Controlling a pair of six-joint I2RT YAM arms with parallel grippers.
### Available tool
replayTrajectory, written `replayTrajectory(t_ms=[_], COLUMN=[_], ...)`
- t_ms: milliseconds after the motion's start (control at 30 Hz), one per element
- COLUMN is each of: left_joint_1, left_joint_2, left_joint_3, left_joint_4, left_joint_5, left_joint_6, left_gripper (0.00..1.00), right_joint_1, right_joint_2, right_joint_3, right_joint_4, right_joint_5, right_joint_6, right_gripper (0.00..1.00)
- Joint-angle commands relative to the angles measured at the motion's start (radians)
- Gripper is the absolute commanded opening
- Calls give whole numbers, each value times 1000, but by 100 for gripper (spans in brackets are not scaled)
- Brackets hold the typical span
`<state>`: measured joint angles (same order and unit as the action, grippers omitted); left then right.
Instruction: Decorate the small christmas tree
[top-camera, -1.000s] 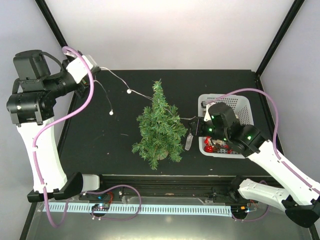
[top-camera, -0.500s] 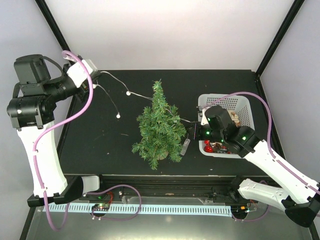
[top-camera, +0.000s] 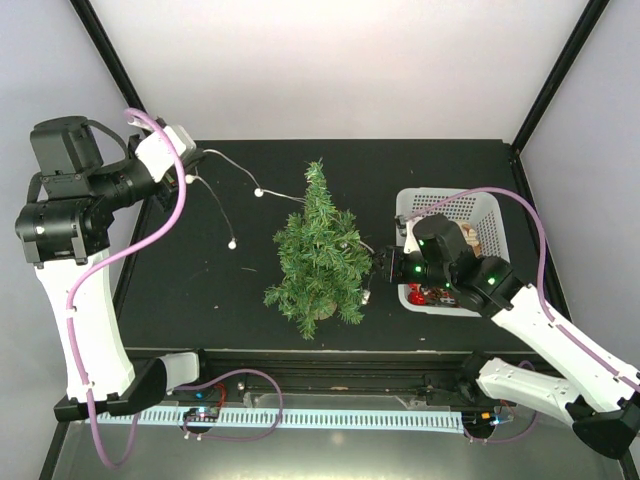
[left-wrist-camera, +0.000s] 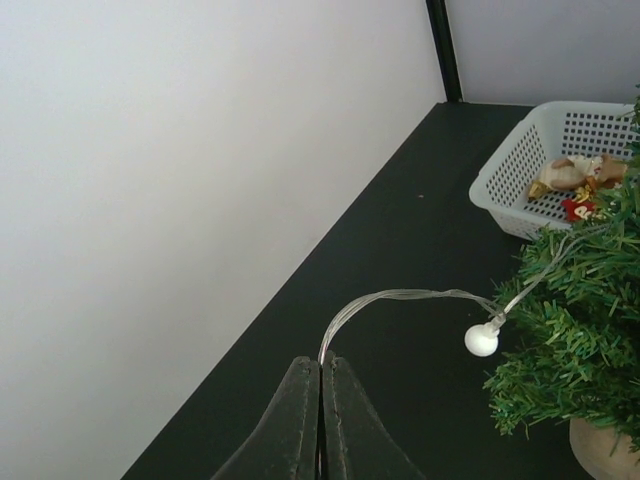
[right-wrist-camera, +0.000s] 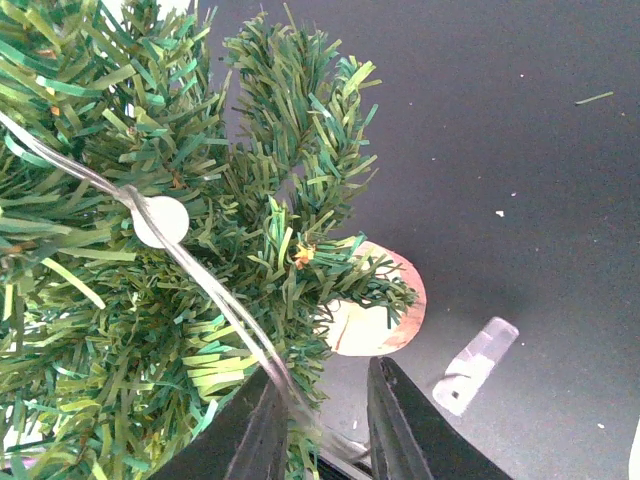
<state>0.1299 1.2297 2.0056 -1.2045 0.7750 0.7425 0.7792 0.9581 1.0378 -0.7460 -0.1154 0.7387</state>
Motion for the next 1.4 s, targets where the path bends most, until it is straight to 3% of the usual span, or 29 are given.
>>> replayTrajectory(t_ms=[0, 267, 533, 833, 1000, 1367], left_joint_1=[7, 7, 7, 9, 7, -46], left_joint_2=[-24, -43, -57, -85, -113, -182], left_joint_3=[-10, -33, -33, -11, 40, 43], left_joint_4=[-6, -12, -44, -198, -346, -350], left_joint_5=[27, 27, 44, 95, 168, 231], left_joint_6=[-6, -2, -6, 37, 98, 84], left_gripper=[2, 2, 2, 1, 1, 1], right_joint_1=[5, 6, 15, 154, 168, 169], right_joint_2=[-17, -38, -104, 65, 114, 137], right_joint_3=[-13, 9, 213, 490, 561, 635], right_joint_4=[25, -1, -163, -294, -283, -303], right_joint_5=[-14, 15, 152, 269, 266, 268], right_joint_6=[2, 7, -74, -177, -200, -214], right_gripper=[27, 29, 30, 32, 32, 33])
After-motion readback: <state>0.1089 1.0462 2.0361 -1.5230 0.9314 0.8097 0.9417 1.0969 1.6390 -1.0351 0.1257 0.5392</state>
